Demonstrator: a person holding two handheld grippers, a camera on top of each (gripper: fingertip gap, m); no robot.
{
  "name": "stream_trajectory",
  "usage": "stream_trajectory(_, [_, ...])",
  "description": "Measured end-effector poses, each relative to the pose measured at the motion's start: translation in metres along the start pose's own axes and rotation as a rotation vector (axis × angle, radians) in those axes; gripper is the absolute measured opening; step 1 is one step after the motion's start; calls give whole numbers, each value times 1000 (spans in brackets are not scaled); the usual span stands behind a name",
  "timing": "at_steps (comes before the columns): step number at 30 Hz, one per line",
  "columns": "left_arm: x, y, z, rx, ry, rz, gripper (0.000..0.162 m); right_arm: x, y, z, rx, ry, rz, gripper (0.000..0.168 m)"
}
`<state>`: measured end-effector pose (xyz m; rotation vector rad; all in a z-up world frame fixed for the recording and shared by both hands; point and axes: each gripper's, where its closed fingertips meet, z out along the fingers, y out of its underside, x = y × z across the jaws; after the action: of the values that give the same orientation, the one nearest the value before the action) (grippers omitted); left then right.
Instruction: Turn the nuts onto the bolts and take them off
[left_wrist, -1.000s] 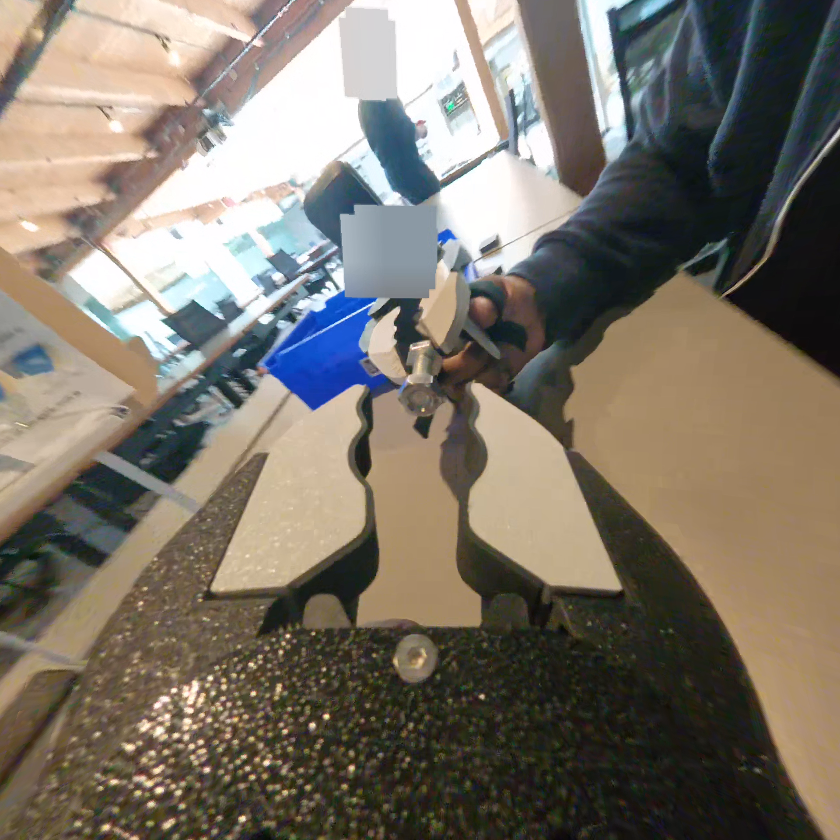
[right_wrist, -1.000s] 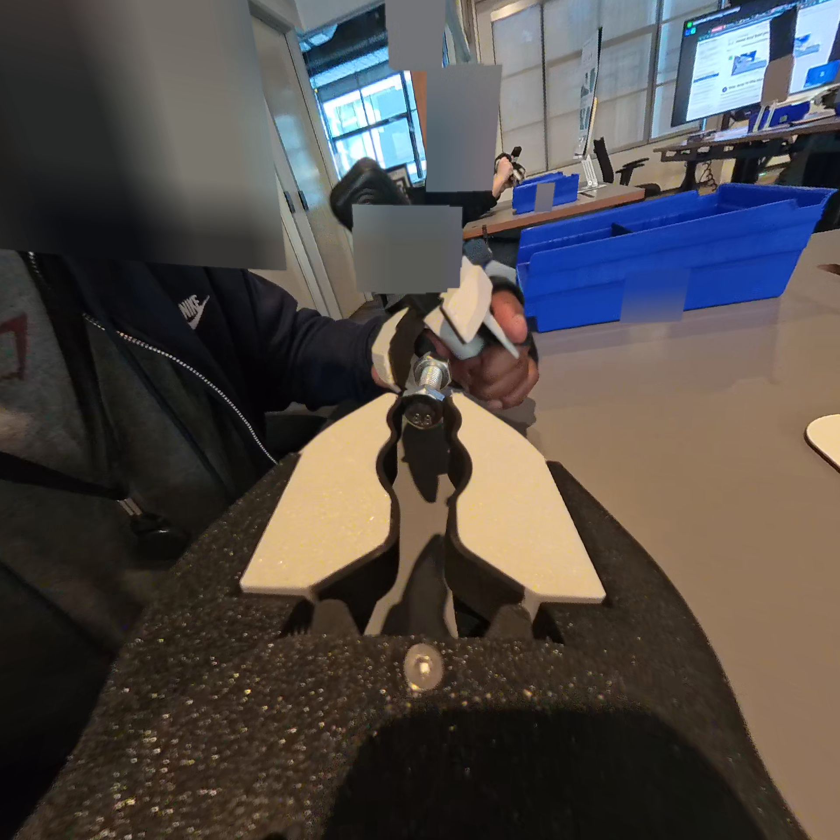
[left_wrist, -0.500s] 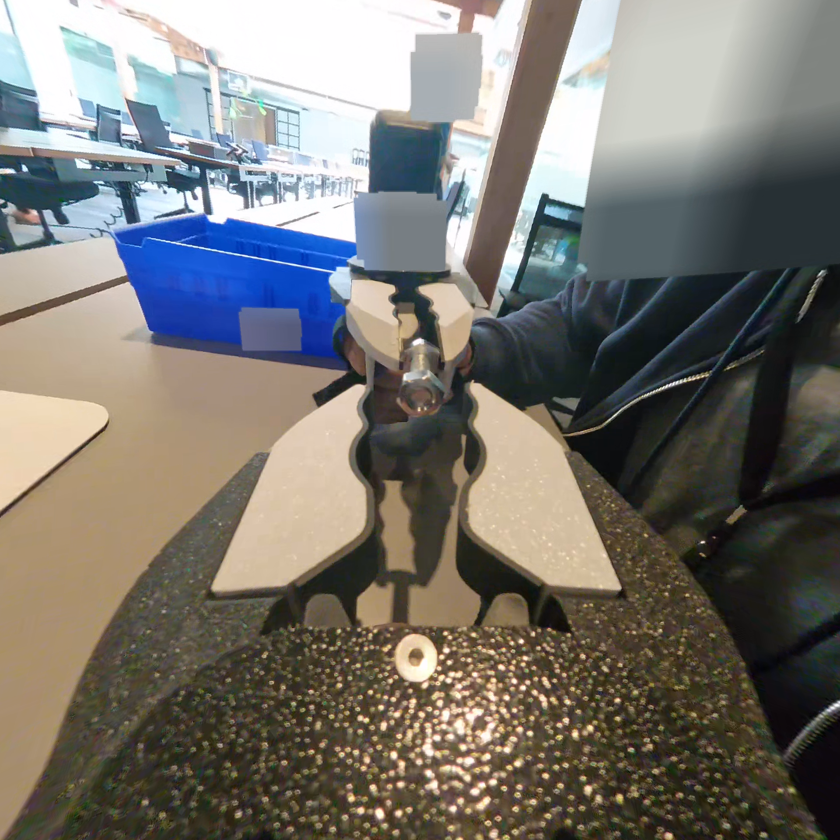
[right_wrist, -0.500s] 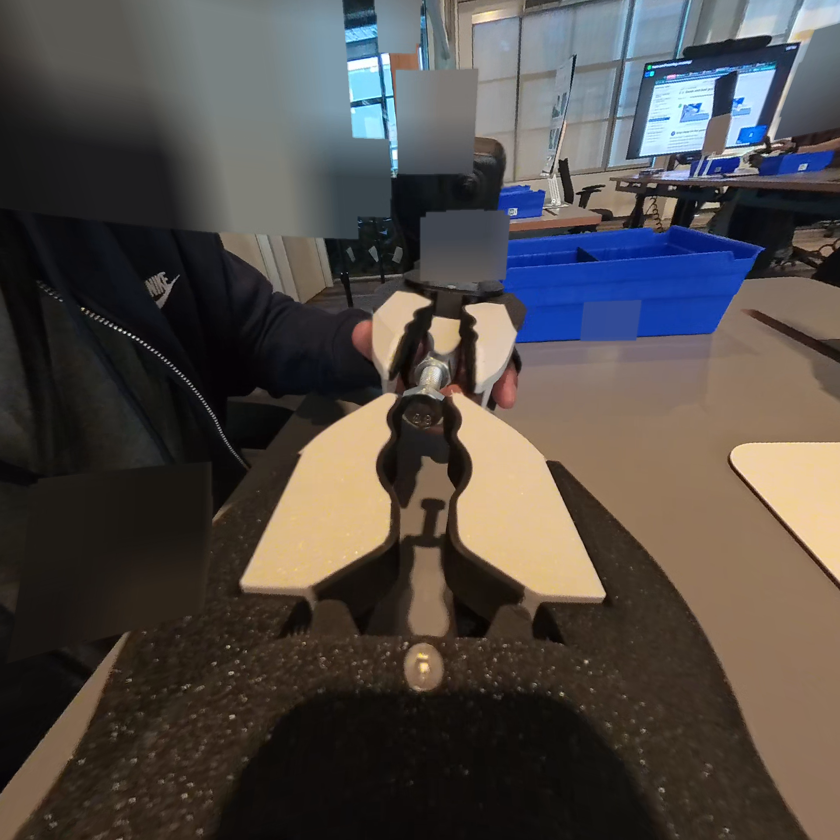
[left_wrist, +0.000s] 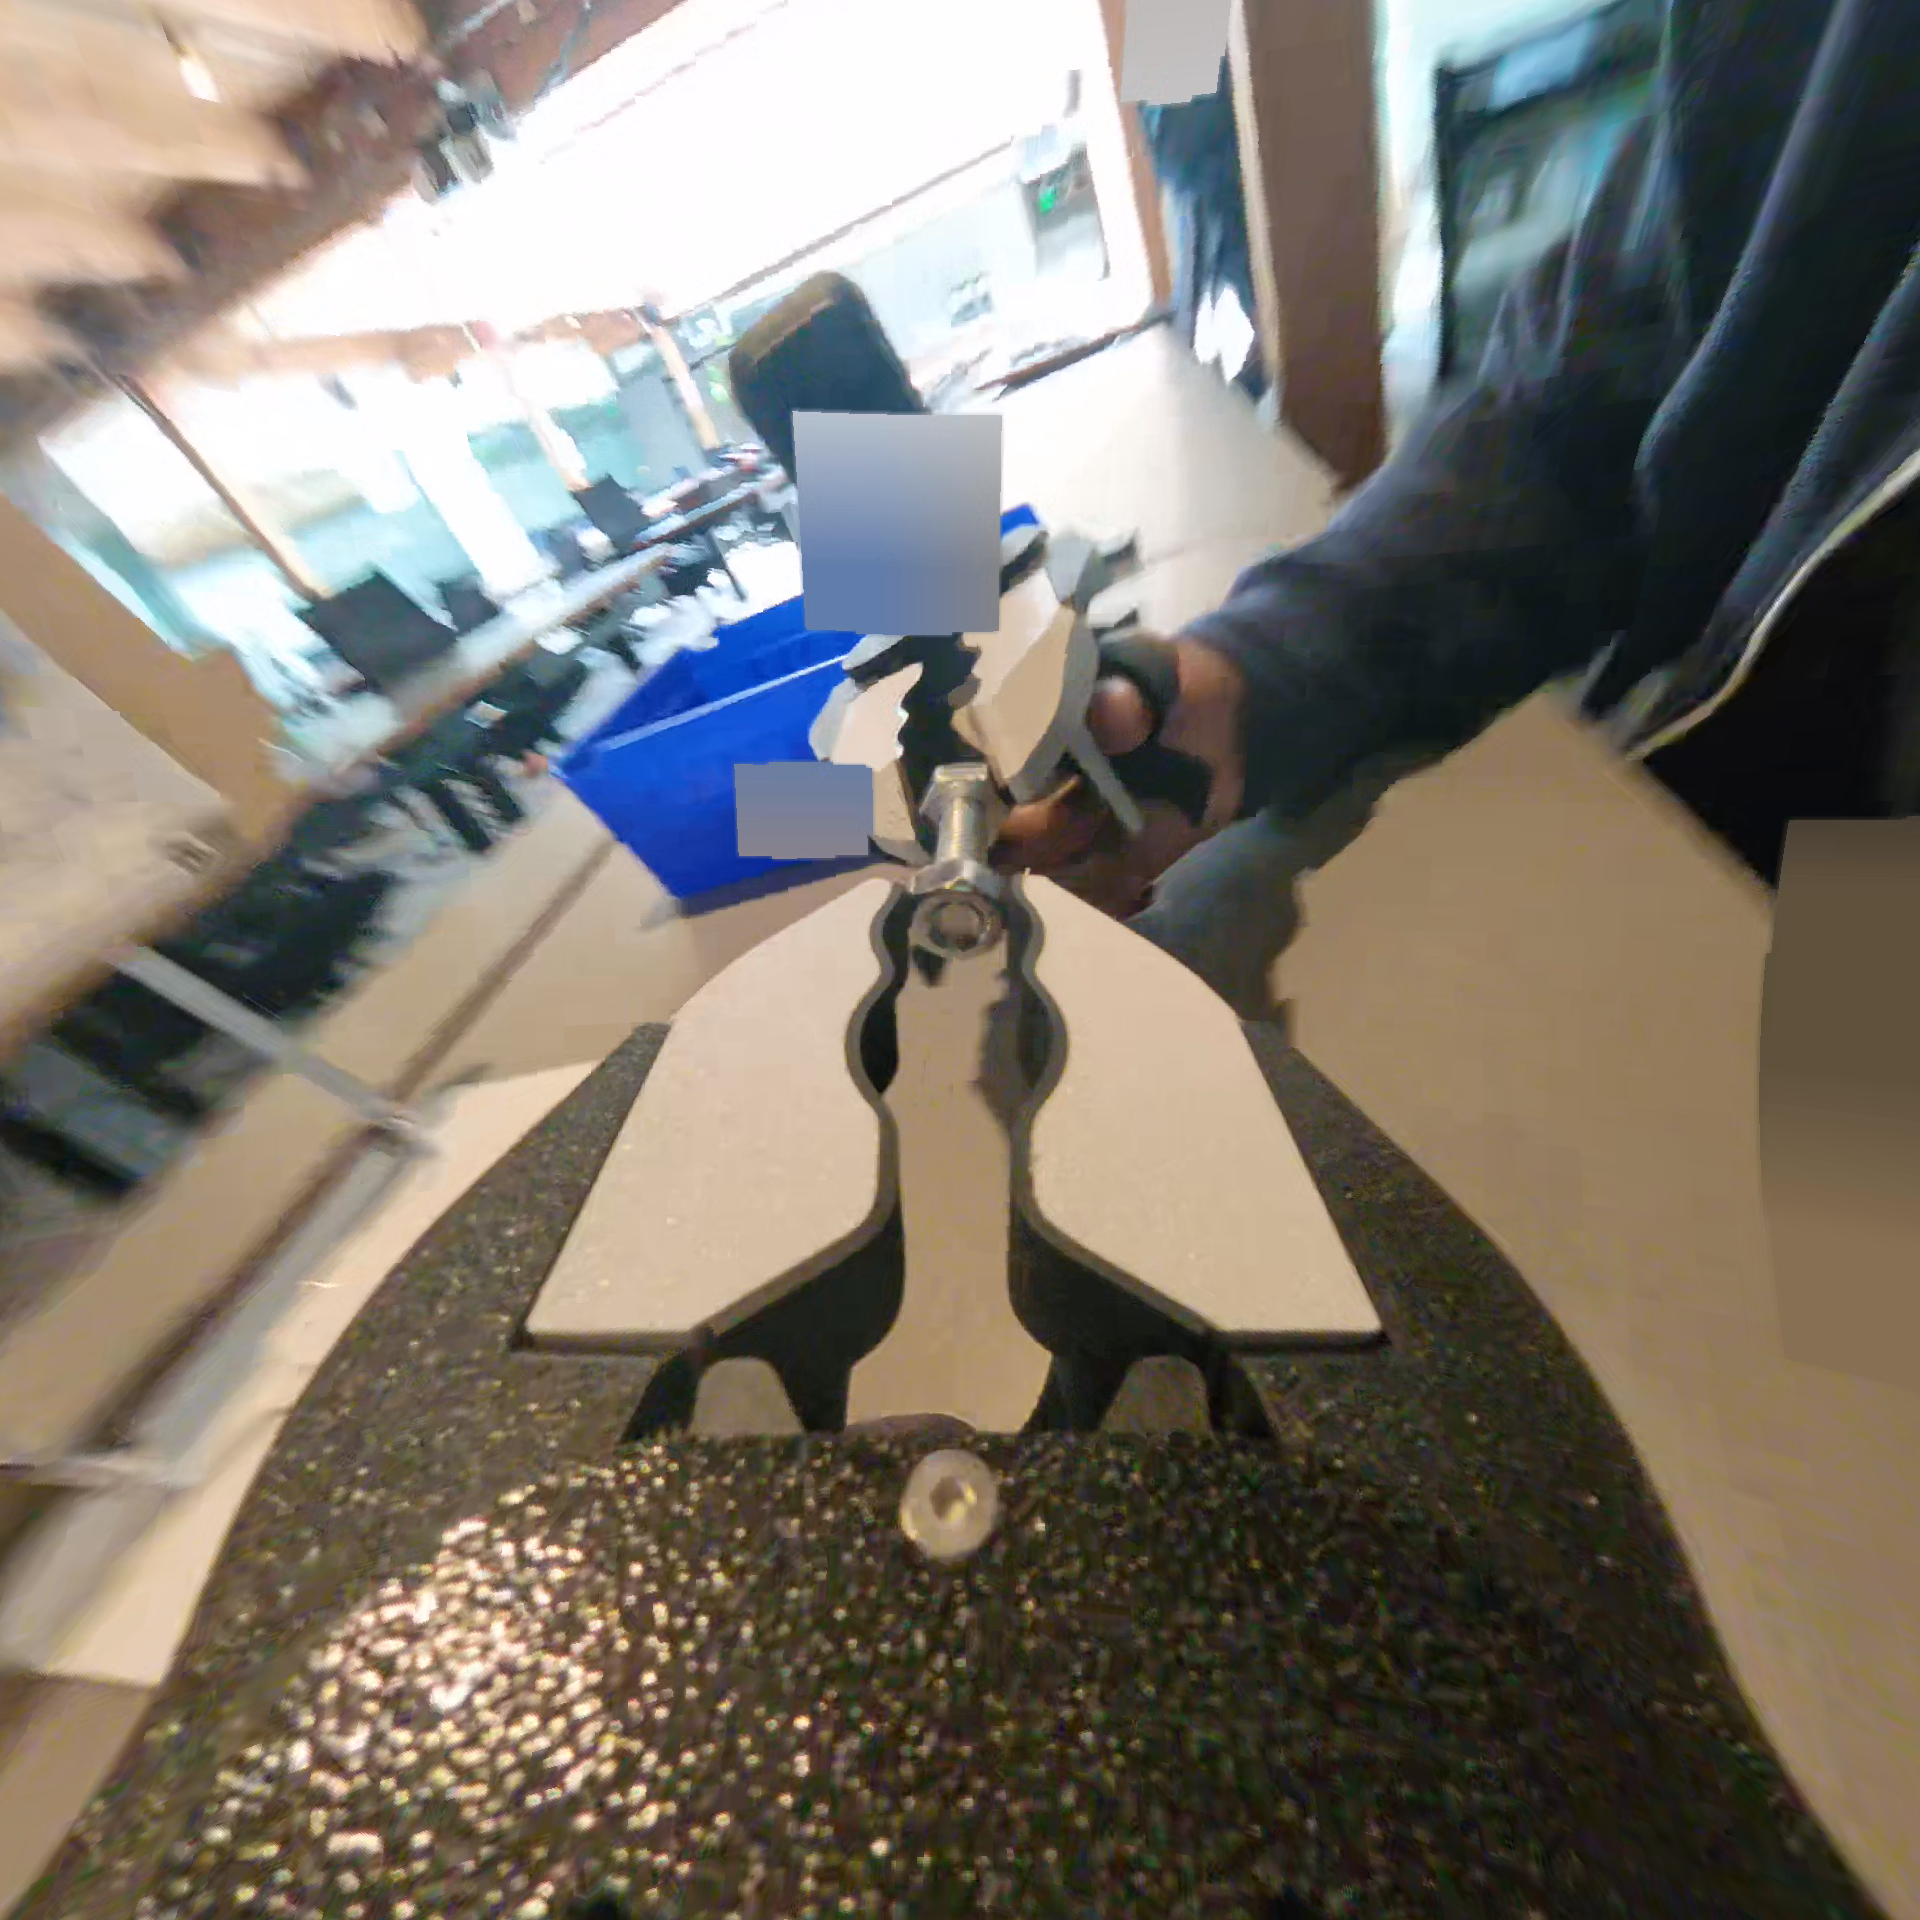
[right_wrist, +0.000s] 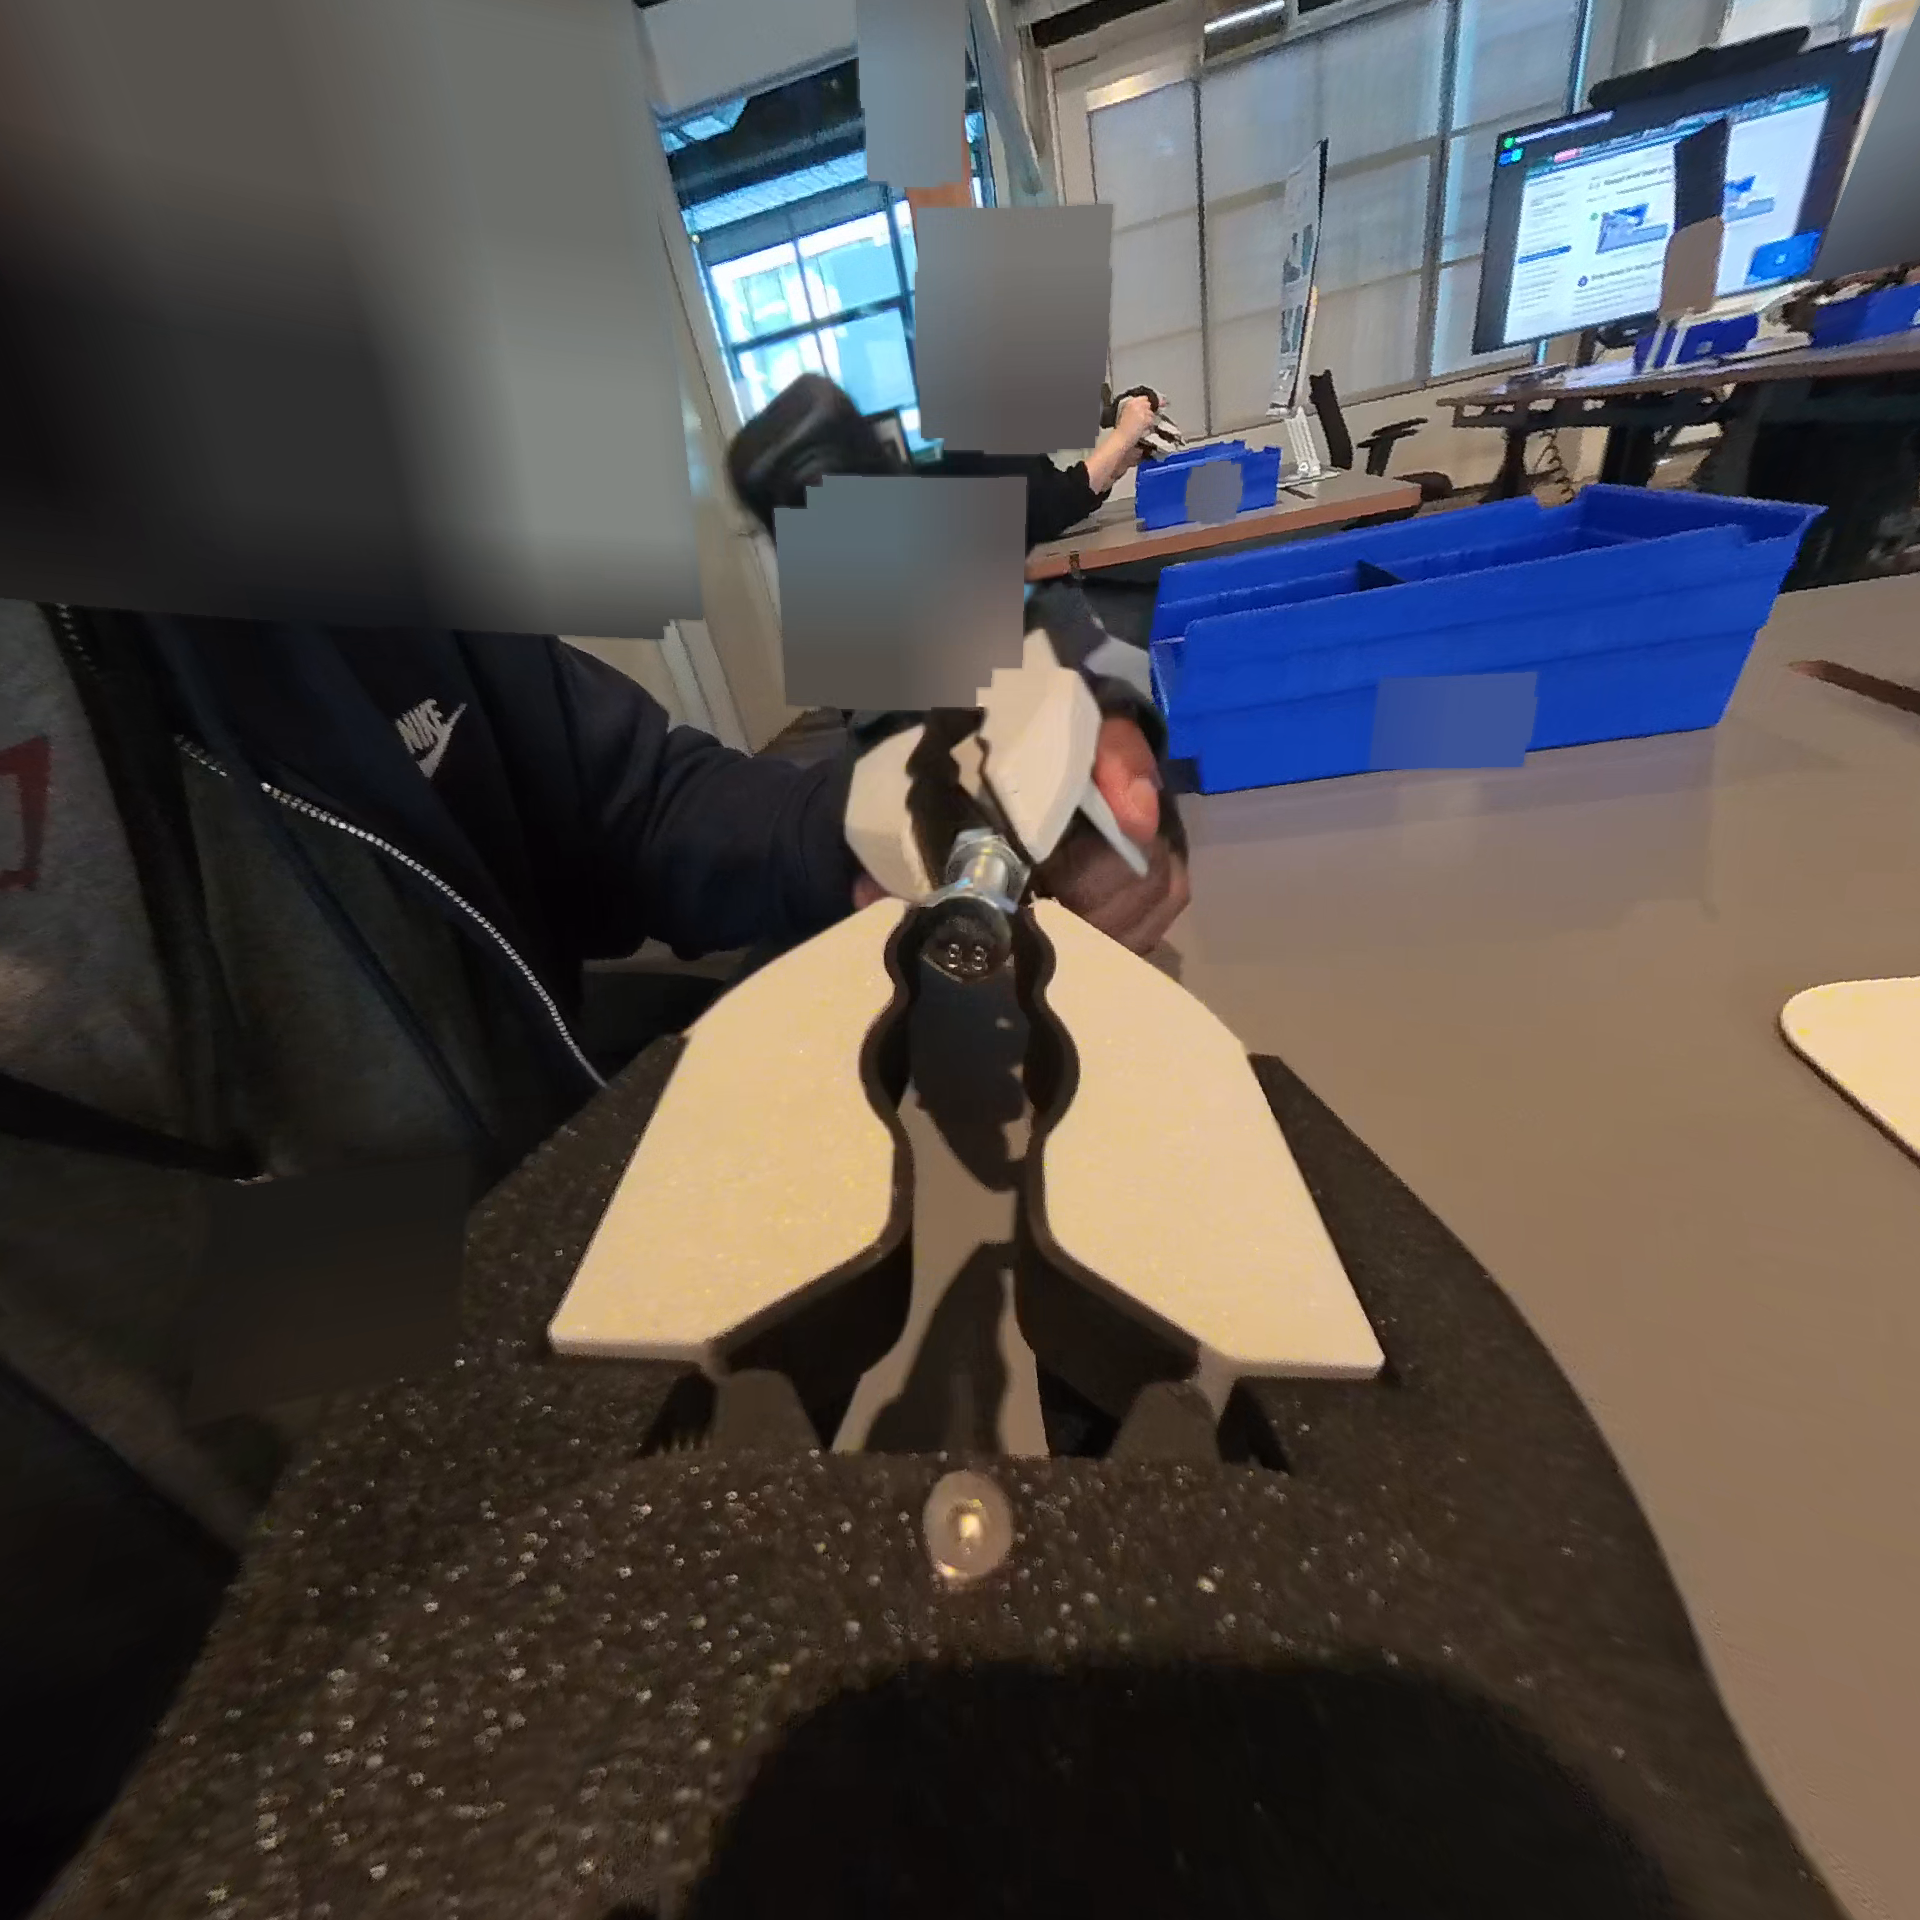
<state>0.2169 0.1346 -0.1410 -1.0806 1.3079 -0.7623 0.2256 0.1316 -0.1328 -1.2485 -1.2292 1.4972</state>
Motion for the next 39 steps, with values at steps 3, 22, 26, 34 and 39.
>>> stream_trajectory(3, [0,2,-1,-72,-132,418,17,-1,0,1,25,-30,62,17])
stream_trajectory(22, [0,5,-2,-130,-163,444,17,2,0,3,0,51,-62,18])
stream_trajectory(26, [0,10,0,-147,-155,391,17,2,-4,1,-12,87,-142,22])
stream_trajectory(34, [-1,6,-1,-85,-96,203,17,7,4,-2,-159,229,-477,22])
stream_trajectory(39, [4,3,0,-48,-31,99,17,2,4,-2,-180,238,-563,19])
